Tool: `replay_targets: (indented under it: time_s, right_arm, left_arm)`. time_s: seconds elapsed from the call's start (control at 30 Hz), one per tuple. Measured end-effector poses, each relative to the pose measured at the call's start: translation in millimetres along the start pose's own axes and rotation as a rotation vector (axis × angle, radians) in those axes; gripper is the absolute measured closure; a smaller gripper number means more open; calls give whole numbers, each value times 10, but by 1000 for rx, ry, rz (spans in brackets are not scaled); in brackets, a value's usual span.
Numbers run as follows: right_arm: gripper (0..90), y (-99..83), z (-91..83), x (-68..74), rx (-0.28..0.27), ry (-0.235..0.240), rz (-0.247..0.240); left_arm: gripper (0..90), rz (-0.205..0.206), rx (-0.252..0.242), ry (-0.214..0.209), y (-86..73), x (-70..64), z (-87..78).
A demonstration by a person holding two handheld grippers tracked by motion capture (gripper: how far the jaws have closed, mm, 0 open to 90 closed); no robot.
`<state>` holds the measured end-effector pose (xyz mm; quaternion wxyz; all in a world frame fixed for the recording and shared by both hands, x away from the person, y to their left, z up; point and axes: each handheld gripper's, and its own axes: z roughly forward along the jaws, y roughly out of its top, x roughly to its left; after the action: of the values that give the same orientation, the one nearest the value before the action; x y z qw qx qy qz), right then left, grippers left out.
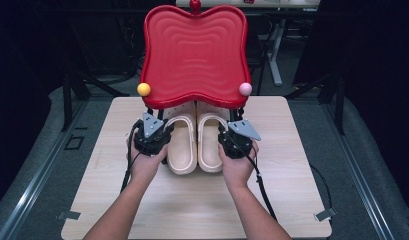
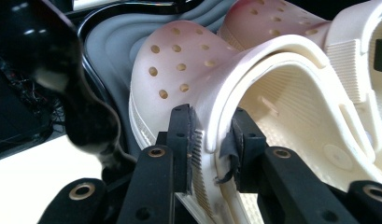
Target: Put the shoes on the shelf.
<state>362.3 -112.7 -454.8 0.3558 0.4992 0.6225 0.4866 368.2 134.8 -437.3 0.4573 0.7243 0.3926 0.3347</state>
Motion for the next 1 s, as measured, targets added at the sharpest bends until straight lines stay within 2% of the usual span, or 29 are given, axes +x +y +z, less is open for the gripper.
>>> replay_targets:
  time_s: [0.17,0.4,0.53,0.6,0.7,0.8,1.0]
  right_arm:
    - [707,5,22,50,-7,-9,-10]
    - [676,28,18,30,-6,2,-7]
    - [653,30,17,22,-23,-1,-18]
    - [612,29,20,15,-28,12,-16]
    - [570,42,16,2,-18,39,-14]
    - [543,38,6,-10,-11,51,-15]
    - [501,8,-1,-13,13,67,-49]
  left_arm:
    - [733,1,-2,12,20,-22,34]
    - [732,12,-25,24,78,-47,128]
    - [727,6,-34,23,90,-47,157]
    - [708,2,-40,22,84,-47,149]
    - [657,-50,-52,-4,78,-19,134]
    - [629,-47,-46,-9,80,-28,128]
    - [548,-46,-43,-22,76,-49,122]
